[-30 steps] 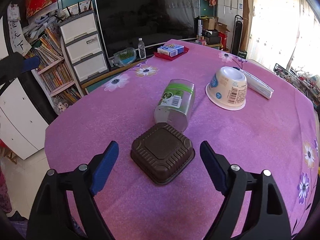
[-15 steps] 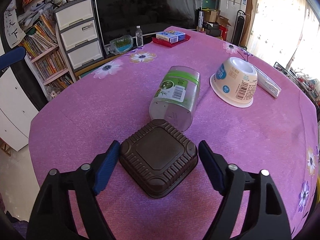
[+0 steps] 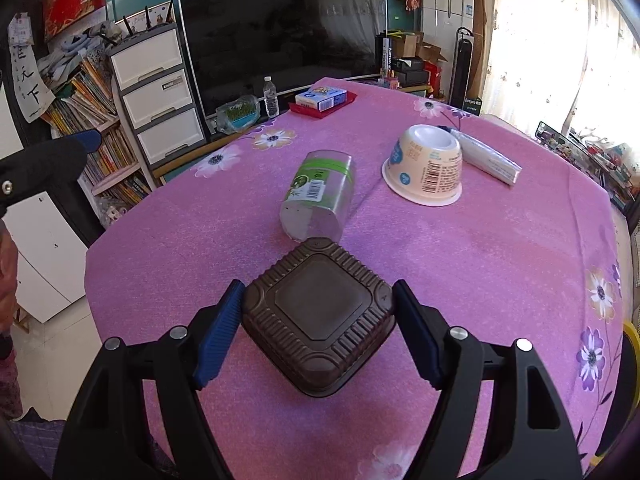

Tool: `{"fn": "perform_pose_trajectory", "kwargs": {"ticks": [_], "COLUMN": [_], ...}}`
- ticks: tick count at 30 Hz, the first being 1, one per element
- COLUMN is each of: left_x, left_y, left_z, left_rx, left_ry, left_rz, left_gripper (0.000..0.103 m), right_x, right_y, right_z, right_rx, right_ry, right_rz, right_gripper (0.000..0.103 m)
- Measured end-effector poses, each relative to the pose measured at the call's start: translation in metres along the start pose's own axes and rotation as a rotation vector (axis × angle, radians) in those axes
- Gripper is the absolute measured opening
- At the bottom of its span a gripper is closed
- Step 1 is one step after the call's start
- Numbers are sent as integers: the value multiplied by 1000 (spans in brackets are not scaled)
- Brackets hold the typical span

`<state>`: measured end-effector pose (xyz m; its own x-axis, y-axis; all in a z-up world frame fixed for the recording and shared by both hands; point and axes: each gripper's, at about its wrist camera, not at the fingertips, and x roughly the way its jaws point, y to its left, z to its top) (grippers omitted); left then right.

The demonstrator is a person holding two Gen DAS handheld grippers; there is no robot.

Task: Collect trash
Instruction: 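Carry the brown lid over the bin and release it with the right gripper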

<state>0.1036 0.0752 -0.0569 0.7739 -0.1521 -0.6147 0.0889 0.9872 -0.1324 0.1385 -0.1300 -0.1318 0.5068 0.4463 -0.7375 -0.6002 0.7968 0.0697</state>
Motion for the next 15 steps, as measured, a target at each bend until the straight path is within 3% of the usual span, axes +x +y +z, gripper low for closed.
{"fn": "perform_pose_trajectory", "kwargs": {"ticks": [6,15], "left_x": [10,36], "left_y": [-13,-36], "left_z": [-2,-3], "left_rx": [13,19], "left_ry": [18,53], "left_rz": [-18,-45], "left_gripper": [94,94], "right_x": [-41,-101], "right_y": [-44,-175], "right_z": [-23,-62], "right_rx": [68,276], "right_ry": [-41,-58], "right_rz": [-89,-374], "right_gripper": [71,71]}}
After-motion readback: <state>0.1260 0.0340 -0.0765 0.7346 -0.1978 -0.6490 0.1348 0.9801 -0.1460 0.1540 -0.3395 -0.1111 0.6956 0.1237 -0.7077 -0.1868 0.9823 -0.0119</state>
